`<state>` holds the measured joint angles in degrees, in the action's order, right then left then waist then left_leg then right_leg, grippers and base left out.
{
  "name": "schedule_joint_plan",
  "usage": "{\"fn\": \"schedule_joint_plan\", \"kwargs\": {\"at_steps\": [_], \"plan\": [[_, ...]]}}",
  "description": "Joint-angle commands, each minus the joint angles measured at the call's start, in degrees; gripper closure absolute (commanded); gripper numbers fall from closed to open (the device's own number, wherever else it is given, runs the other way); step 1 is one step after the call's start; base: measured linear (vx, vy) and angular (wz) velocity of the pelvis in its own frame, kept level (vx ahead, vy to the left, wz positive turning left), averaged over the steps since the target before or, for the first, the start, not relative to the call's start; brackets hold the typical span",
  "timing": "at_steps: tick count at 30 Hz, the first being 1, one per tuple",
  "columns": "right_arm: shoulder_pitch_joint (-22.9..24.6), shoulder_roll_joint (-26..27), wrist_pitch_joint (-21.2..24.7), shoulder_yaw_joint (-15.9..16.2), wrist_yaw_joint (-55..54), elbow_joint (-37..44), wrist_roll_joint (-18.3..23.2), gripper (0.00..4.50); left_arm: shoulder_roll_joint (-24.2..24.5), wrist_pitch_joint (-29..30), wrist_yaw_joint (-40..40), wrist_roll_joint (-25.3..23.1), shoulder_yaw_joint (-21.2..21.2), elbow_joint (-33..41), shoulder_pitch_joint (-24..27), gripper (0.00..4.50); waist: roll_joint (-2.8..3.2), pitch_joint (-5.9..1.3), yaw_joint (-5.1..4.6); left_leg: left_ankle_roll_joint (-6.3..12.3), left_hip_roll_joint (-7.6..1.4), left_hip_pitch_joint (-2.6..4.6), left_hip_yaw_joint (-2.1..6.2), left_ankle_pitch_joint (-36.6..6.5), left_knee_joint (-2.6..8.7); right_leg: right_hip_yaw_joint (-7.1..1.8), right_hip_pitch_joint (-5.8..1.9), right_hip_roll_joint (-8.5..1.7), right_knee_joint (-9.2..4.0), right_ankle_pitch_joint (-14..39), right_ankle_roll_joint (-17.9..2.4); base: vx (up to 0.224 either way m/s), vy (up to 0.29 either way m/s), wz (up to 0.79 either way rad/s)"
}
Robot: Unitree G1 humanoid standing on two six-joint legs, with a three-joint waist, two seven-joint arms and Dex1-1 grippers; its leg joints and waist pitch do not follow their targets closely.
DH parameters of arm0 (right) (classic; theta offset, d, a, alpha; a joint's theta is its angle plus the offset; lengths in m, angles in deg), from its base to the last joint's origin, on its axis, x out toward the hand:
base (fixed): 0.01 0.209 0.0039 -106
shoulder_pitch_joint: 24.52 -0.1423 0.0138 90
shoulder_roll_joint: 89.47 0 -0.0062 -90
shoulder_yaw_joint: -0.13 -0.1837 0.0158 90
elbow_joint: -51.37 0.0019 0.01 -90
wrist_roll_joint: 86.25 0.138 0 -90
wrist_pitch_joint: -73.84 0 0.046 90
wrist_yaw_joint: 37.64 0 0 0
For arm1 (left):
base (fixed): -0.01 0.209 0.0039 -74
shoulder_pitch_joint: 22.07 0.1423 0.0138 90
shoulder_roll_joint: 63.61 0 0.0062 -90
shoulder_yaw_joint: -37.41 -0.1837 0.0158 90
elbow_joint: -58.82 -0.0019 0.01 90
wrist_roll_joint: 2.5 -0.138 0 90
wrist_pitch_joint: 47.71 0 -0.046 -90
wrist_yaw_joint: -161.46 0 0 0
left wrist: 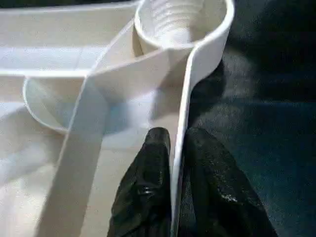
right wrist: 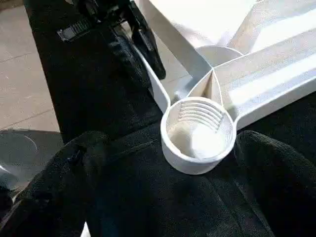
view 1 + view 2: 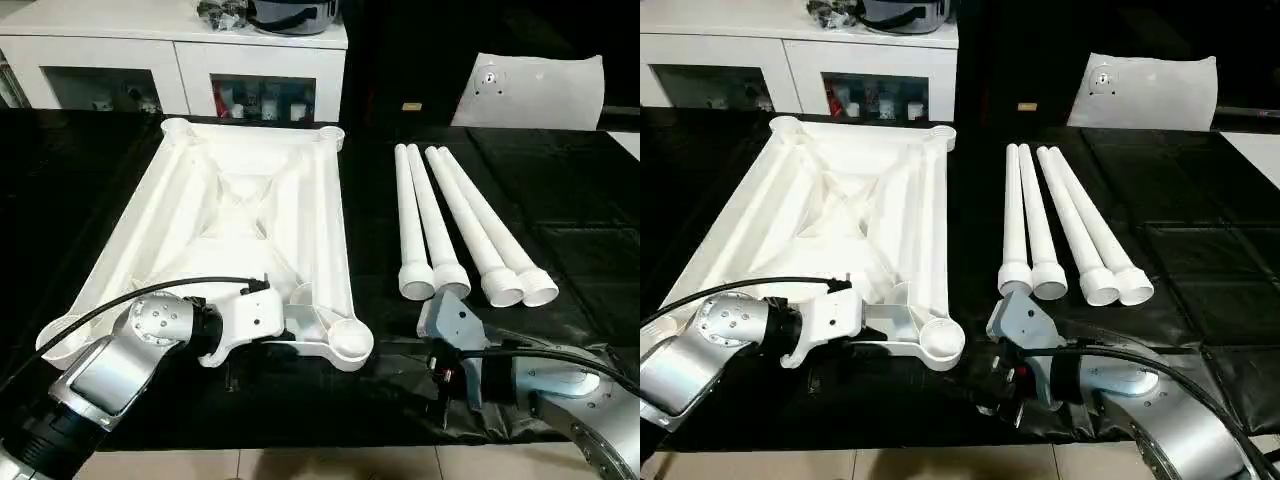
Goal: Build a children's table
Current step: Move table base
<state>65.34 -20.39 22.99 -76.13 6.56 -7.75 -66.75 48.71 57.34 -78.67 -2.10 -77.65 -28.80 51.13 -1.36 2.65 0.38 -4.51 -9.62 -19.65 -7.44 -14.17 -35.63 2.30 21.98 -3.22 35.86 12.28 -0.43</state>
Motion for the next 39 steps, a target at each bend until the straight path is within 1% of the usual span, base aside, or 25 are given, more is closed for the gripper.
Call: {"fn": "schedule_joint_plan", "kwargs": {"at_steps": [1, 4, 5, 7, 13, 14, 17, 18, 20, 22, 23, 25, 26, 27, 28, 29, 30, 31, 32, 33, 35, 36, 37, 38, 39], "plan": [[-0.63, -0.39, -0.54, -0.02, 0.14, -0.23, -0.50, 0.00, 0.44, -0.14, 0.64, -1.32, -0.52, -0.99, -0.52, 4.15, 0.12, -2.33, 0.31, 1.80, -2.95, -0.72, 0.29, -5.63, 5.10, -3.04, -2.77, -4.36, -4.41, 9.59, -11.67, 0.000, 0.000, 0.00], [-1.13, 0.44, 0.67, -0.45, -0.56, -0.30, 0.24, 0.00, -1.29, 0.37, 2.18, -0.54, 1.20, -1.80, -0.59, 4.44, 0.14, -2.34, 0.08, 1.47, -2.95, -0.74, 0.25, -5.86, 5.06, -3.03, -2.78, -4.36, -4.31, 9.74, -11.95, 0.000, 0.000, 0.00], [-1.39, 0.63, 0.92, -0.53, -0.84, -0.43, 0.43, 0.00, -2.24, 1.00, 2.61, 0.53, 2.07, -1.73, -0.53, 4.43, 0.00, -2.34, 0.10, 1.53, -2.95, -0.76, 0.24, -5.87, 5.07, -3.04, -2.80, -4.38, -4.36, 9.85, -11.94, 0.000, 0.000, 0.00], [-1.91, 1.25, 1.44, -0.84, -1.51, -0.71, 0.81, 0.00, -3.29, 1.97, 3.31, 1.49, 2.87, -1.62, -0.43, 4.48, 0.01, -2.37, 0.08, 1.46, -2.90, -0.76, 0.16, -5.32, 4.97, -3.08, -2.78, -4.44, -4.32, 9.98, -12.12, 0.000, 0.000, 0.00], [-3.21, 2.73, 1.91, -1.43, -2.82, -1.22, 0.86, 0.00, -5.58, 2.71, 7.30, 0.76, 4.21, -2.87, -0.71, 4.48, -0.11, -2.46, 0.09, 1.82, -2.89, -0.82, 0.08, -4.06, 4.87, -3.03, -2.86, -4.30, -4.23, 8.39, -12.34, 0.000, 0.000, 0.00], [-3.69, 3.13, 1.77, -1.42, -3.27, -1.50, 0.52, 0.00, -6.54, 2.06, 8.68, 0.24, 4.53, -3.57, -1.17, 4.48, -0.34, -2.49, 0.11, 1.94, -2.91, -0.83, 0.05, -3.91, 4.84, -3.05, -2.91, -4.34, -4.22, 8.18, -12.22, 0.000, 0.000, 0.00], [-3.83, 3.22, 1.77, -1.39, -3.40, -1.57, 0.43, 0.00, -6.81, 2.03, 8.96, -0.02, 4.62, -3.74, -1.31, 4.48, -0.21, -2.49, 0.12, 2.10, -2.92, -0.76, 0.04, -3.74, 4.82, -3.04, -2.84, -4.34, -4.23, 8.27, -12.02, 0.000, 0.000, 0.00], [-4.67, 3.73, 1.18, -1.29, -4.10, -2.33, -0.35, 0.00, -7.11, 1.93, 9.43, -0.75, 4.57, -4.41, -1.84, 4.48, -0.39, -2.47, 0.07, 2.18, -2.91, -0.75, -0.03, -3.76, 4.82, -3.08, -2.82, -4.34, -4.29, 8.36, -11.97, 0.000, 0.000, 0.00], [-5.37, 4.19, 0.78, -1.31, -4.87, -3.02, -0.77, 0.00, -7.10, 1.94, 9.72, -1.40, 4.35, -4.80, -2.20, 4.48, -0.43, -2.46, 0.02, 1.98, -2.83, -0.67, -0.09, -3.78, 4.83, -3.01, -2.66, -4.26, -4.37, 9.33, -11.90, 0.000, 0.000, 0.00], [-5.76, 4.44, 0.27, -1.26, -5.36, -3.47, -1.27, 0.00, -7.02, 1.66, 9.66, -1.47, 4.26, -4.97, -2.28, 4.48, -0.31, -2.49, 0.15, 1.89, -2.98, -0.66, -0.06, -3.54, 4.84, -3.08, -2.71, -4.40, -4.25, 9.00, -11.76, 0.000, 0.000, 0.00], [-7.12, 6.52, -1.67, -1.98, -8.83, -5.73, -3.41, 0.00, -6.82, -0.32, 8.45, -0.70, 4.22, -4.58, -2.00, 4.48, -0.39, -2.52, 0.15, 1.85, -3.00, -0.67, -0.10, -2.97, 4.82, -3.06, -2.65, -4.38, -4.19, 8.22, -11.77, 0.000, 0.000, 0.00], [-7.88, 7.90, -3.30, -2.54, -11.00, -7.15, -4.76, 0.00, -6.78, -1.15, 7.69, -0.01, 4.27, -4.08, -1.68, 4.48, -0.46, -2.65, 0.03, 1.43, -2.88, -0.68, -0.27, -2.08, 4.77, -3.04, -2.55, -4.34, -3.98, 6.97, -12.14, 0.000, 0.000, 0.00], [-8.76, 9.78, -3.38, -3.86, -11.78, -7.90, -3.29, 0.00, -6.83, 0.27, 6.98, 1.49, 4.92, -2.57, -1.15, 4.48, -0.43, -2.69, 0.04, 1.44, -2.86, -0.63, -0.33, -1.79, 4.73, -3.06, -2.59, -4.27, -3.89, 6.33, -12.25, 0.000, 0.000, 0.00], [-8.84, 9.86, -3.28, -3.93, -11.84, -7.96, -3.22, 0.00, -6.84, 0.32, 6.97, 1.56, 4.97, -2.50, -1.12, 4.48, -0.43, -2.72, 0.13, 1.84, -2.86, -0.68, -0.40, -1.18, 4.73, -3.13, -2.65, -4.37, -3.69, 5.04, -12.60, 0.000, 0.000, 0.00], [-10.76, 11.75, -1.22, -5.24, -13.14, -9.46, -1.69, 0.00, -7.12, 1.38, 6.89, 3.01, 6.11, -0.98, -0.65, 4.48, -0.54, -2.80, 0.15, 1.93, -2.83, -0.70, -0.42, -0.62, 4.70, -3.06, -2.75, -4.26, -3.62, 4.32, -12.59, 0.000, 0.000, 0.00], [-12.13, 12.75, -0.76, -5.70, -13.94, -10.68, -1.43, 0.00, -7.23, 1.73, 7.04, 3.52, 6.72, -0.31, -0.51, 4.02, -0.61, -2.92, -0.10, 2.28, -2.79, -0.87, -0.36, 0.56, 4.70, -3.04, -2.90, -4.35, -3.25, 2.57, -13.23, 0.000, 0.000, 0.00], [-14.53, 14.28, -0.77, -6.13, -16.52, -13.20, -2.66, 0.00, -7.22, 2.11, 7.01, 4.19, 7.49, 0.24, -0.49, 4.02, -0.61, -3.11, -0.04, 2.55, -2.78, -0.66, -0.53, 1.74, 4.44, -3.05, -2.69, -4.19, -3.16, 0.92, -13.48, 0.000, 0.000, 0.00], [-16.40, 15.71, -0.78, -6.76, -19.12, -15.46, -3.67, 0.00, -7.13, 2.09, 7.13, 4.49, 8.04, 0.51, -0.51, 3.90, -0.58, -3.23, -0.16, 2.61, -2.61, -0.89, -0.53, 2.74, 4.35, -3.02, -2.78, -4.15, -2.86, -0.41, -13.94, 0.000, 0.000, 0.00], [-18.67, 17.09, -0.75, -7.18, -21.73, -18.32, -4.81, 0.00, -6.95, 2.25, 7.09, 5.00, 8.70, 0.94, -0.55, 3.84, -0.37, -3.25, -0.02, 2.50, -2.59, -0.70, -0.77, 3.71, 4.34, -3.04, -2.46, -4.08, -2.93, -1.84, -14.74, 0.000, 0.000, 0.00], [-20.14, 17.94, -0.71, -7.46, -23.31, -20.23, -5.50, 0.00, -6.85, 2.30, 7.11, 5.29, 9.10, 1.18, -0.61, 3.72, -0.34, -3.06, -0.07, 2.01, -2.53, -0.76, -0.88, 3.08, 4.42, -2.95, -2.46, -3.92, -2.96, -1.44, -15.17, 0.000, 0.000, 0.00], [-25.04, 19.33, 0.89, -7.09, -27.36, -27.14, -9.06, 0.00, -6.24, 3.01, 6.92, 6.00, 10.05, 2.20, -0.66, 3.49, -0.44, -2.86, -0.07, 1.04, -2.52, -0.61, -1.04, 1.36, 4.53, -2.90, -2.35, -3.71, -3.03, 0.47, -14.83, 0.000, 0.000, 0.00], [-26.49, 19.84, 1.73, -7.18, -28.24, -29.27, -9.61, 0.00, -6.04, 3.24, 6.83, 6.17, 10.30, 2.59, -0.64, 3.49, -0.30, -2.99, -0.01, 0.48, -2.50, -0.30, -1.12, 1.24, 4.45, -2.98, -2.25, -3.72, -2.94, 0.46, -14.64, 0.000, 0.000, 0.00], [-29.85, 20.72, 4.41, -7.09, -29.78, -34.19, -10.71, 0.00, -5.67, 4.12, 6.62, 6.74, 10.96, 3.87, -0.53, 3.44, -0.31, -2.98, -0.07, 0.33, -2.41, -0.40, -1.10, 1.21, 4.52, -2.96, -2.32, -3.65, -2.91, 0.33, -14.59, 0.000, 0.000, 0.00], [-32.82, 20.93, 6.41, -6.12, -30.49, -38.52, -11.93, 0.00, -5.57, 5.20, 6.60, 7.54, 11.74, 5.53, -0.21, 3.18, -0.18, -2.85, -0.23, -0.95, -2.44, -0.44, -1.04, -0.15, 4.63, -2.87, -2.38, -3.64, -2.96, 2.04, -14.52, 0.000, 0.000, 0.00], [-33.74, 21.12, 6.80, -6.02, -30.88, -39.92, -12.14, 0.00, -5.55, 5.64, 6.55, 7.76, 12.01, 6.18, -0.06, 3.08, -0.13, -2.89, -0.15, -1.32, -2.49, -0.33, -1.09, -0.47, 4.60, -2.87, -2.36, -3.71, -2.98, 2.28, -14.49, 0.000, 0.000, 0.00]]}}
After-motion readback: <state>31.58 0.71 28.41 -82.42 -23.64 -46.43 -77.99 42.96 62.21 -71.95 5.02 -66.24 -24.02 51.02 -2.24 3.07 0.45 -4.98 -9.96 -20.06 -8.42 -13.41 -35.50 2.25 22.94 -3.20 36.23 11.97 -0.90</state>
